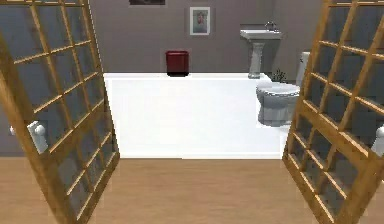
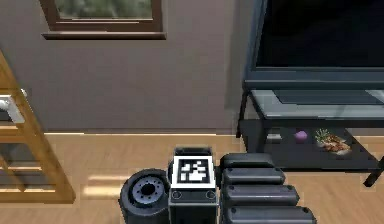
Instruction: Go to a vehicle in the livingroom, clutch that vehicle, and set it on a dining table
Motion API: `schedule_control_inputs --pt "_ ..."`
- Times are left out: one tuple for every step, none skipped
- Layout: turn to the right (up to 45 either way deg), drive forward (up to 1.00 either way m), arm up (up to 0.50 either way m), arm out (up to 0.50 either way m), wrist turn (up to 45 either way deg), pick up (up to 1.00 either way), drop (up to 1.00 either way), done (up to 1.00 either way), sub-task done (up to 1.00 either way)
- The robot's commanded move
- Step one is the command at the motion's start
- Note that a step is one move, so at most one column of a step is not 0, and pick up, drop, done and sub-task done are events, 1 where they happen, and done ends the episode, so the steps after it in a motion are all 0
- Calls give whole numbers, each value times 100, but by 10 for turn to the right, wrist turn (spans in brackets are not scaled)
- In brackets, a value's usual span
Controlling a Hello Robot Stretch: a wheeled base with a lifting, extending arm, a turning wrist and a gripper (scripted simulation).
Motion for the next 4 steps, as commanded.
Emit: schedule_control_inputs --pt "-450 0 0 0 0 0 0 0 0" --pt "-90 0 0 0 0 0 0 0 0" --pt "0 15 0 0 0 0 0 0 0" --pt "-150 0 0 0 0 0 0 0 0"
